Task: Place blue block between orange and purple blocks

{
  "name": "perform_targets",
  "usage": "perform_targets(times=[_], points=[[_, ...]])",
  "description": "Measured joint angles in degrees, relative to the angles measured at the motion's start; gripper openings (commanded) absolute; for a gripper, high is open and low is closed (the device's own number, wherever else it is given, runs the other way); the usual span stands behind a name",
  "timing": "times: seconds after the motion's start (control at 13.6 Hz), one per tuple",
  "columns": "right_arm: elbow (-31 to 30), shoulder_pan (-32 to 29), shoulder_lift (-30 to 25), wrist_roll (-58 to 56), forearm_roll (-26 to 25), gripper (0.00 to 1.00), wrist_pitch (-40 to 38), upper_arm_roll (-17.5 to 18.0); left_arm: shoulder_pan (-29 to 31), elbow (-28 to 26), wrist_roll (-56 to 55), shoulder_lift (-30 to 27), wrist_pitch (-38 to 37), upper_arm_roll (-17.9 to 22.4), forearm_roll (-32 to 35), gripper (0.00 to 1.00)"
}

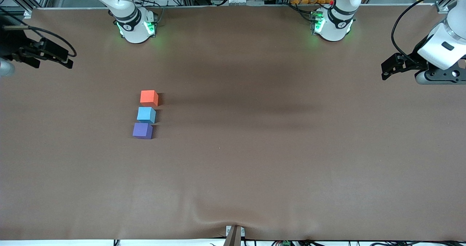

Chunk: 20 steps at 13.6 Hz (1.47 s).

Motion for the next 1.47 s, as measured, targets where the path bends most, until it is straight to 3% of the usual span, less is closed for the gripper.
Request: perform_targets(times=[0.29, 0.59, 1.47], points=[[-7.78, -2.08, -5.82, -0.02, -0.38, 1.0, 2.64, 1.84, 0.0, -0.24, 0.0, 0.0, -0.03, -0.03, 0.0, 1.0], [-8.21, -2.35, -6.14, -5.06, -4.41, 1.0, 3.46, 2.0, -0.01, -0.35, 0.0, 0.0, -0.08, -0.07, 0.0, 1.0], [-8.23, -3.54, -6.14, -6.67, -4.05, 1.0, 3.67, 2.25, -0.06, -0.13, 0.0, -0.55, -0.04, -2.01, 0.0, 1.0]])
